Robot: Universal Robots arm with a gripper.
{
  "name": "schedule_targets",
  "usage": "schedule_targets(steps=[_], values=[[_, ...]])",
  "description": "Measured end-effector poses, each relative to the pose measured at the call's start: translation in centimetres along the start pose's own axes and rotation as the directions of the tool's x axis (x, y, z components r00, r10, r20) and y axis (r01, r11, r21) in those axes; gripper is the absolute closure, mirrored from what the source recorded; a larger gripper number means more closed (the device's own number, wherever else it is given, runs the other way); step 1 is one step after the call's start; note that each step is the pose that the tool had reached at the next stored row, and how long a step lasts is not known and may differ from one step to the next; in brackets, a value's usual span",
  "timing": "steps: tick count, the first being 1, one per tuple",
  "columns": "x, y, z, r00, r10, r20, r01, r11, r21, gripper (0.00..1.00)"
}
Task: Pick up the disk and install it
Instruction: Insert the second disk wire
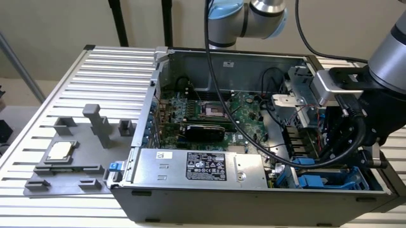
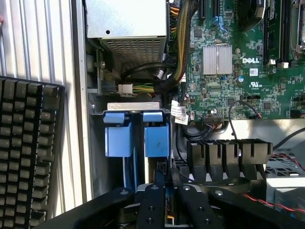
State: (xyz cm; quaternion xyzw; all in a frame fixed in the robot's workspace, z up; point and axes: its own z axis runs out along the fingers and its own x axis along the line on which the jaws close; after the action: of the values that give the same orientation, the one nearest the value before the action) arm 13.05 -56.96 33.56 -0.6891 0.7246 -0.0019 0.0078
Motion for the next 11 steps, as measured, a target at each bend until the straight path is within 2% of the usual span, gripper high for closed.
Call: schedule_targets(steps=[4, 6, 9, 11], values=[[0.1, 0.00, 0.12, 1.0000, 0.000, 0.0045, 0.000, 1.0000, 0.0000, 0.82], [0.1, -0.01, -0.24, 1.0000, 0.000, 0.0042, 0.000, 1.0000, -0.0001, 0.69], [0.1, 0.25, -1.04, 1.0000, 0.000, 0.0063, 0.000, 1.0000, -0.0002, 0.69], [0.1, 0.89, -1.31, 1.0000, 0.000, 0.0072, 0.000, 1.0000, -0.0003, 0.69]])
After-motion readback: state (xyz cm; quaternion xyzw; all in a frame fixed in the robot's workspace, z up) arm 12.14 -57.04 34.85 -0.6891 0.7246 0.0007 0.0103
